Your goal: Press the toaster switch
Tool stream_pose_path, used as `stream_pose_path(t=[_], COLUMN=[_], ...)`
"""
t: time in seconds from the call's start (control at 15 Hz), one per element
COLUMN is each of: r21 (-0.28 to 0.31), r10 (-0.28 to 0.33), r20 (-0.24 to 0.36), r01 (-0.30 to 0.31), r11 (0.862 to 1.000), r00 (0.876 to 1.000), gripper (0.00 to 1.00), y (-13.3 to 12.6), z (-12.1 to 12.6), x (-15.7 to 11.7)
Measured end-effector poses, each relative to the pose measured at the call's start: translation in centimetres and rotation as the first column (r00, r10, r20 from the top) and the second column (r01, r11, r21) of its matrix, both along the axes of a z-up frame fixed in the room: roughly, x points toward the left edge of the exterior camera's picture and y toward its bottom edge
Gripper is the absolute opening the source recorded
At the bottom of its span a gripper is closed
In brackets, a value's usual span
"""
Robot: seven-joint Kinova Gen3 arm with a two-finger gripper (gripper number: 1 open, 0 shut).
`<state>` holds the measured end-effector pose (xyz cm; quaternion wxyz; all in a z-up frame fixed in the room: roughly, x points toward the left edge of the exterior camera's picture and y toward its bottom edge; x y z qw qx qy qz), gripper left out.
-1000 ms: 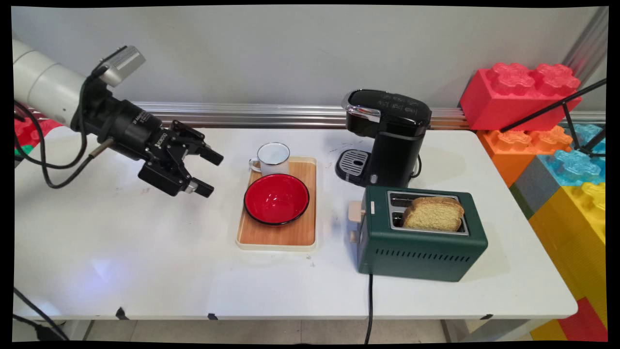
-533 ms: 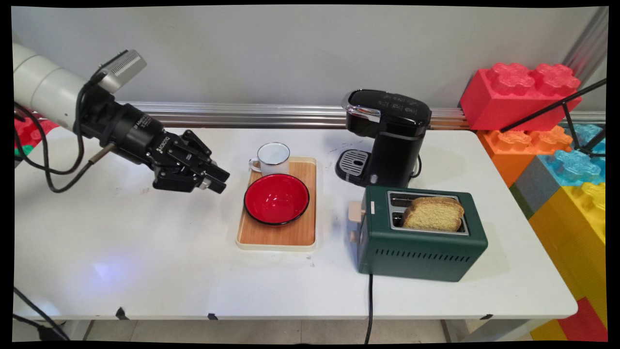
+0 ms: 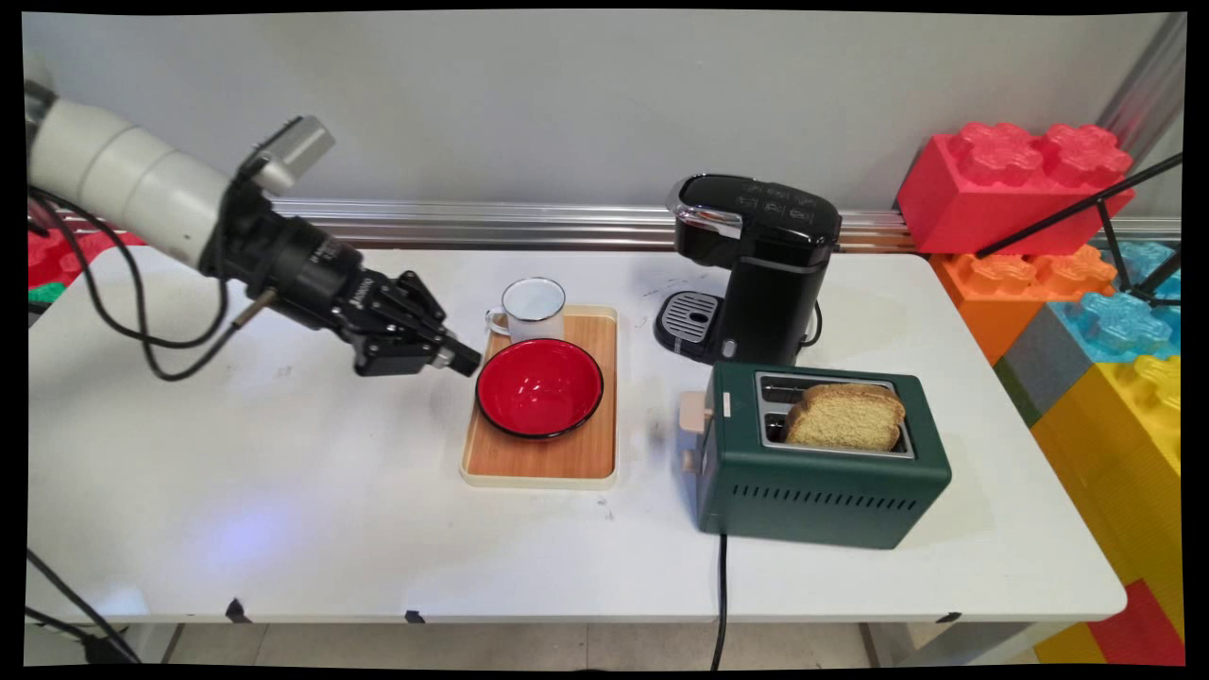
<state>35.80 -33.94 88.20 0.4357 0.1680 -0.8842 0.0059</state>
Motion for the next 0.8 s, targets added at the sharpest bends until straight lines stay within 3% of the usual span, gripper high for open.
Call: stream_pose_path(t=[0.8], r21=[-0.106], r10=[-0.034], r20=[-0.084], r01=[0.025], r11=[0.994], r00=[0.996], gripper=[0.0], y=[-3.5], z=[-2.0], x=[-10.0])
